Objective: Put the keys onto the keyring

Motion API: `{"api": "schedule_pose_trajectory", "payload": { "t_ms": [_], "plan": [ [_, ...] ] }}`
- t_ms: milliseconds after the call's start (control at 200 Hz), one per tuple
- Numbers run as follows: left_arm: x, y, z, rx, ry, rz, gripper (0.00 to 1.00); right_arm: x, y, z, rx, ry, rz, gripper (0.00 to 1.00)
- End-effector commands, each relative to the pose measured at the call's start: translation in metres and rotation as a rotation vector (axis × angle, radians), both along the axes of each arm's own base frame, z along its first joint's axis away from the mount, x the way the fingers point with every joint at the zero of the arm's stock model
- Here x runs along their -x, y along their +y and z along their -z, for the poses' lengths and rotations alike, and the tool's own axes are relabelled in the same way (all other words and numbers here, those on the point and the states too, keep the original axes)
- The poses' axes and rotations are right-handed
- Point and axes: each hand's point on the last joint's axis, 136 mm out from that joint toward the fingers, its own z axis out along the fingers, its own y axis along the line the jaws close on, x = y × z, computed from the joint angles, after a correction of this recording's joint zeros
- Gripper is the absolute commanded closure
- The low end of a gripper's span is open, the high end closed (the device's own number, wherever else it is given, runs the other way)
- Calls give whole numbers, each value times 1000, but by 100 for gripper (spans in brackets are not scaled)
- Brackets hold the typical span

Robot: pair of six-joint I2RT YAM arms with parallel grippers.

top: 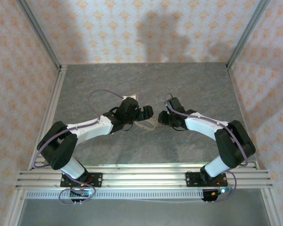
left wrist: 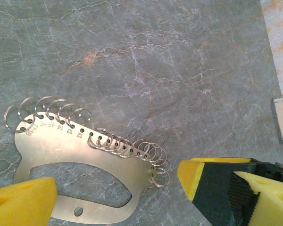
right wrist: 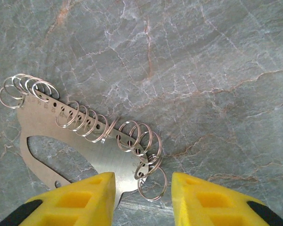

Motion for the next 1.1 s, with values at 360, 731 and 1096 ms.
{"api": "schedule_pose_trajectory", "payload": {
  "t_ms": [360, 731, 1096],
  "plan": [
    [1, 3, 0, -16, -7, -6, 5, 4, 14, 14, 23, 38, -57, 64],
    [2, 4, 3, -17, -5, -10, 5, -1, 19, 15, 38, 38, -72, 64],
    [1, 4, 3, -16, -5, -11, 5, 0, 22, 19, 58, 54, -103, 65]
  ]
}}
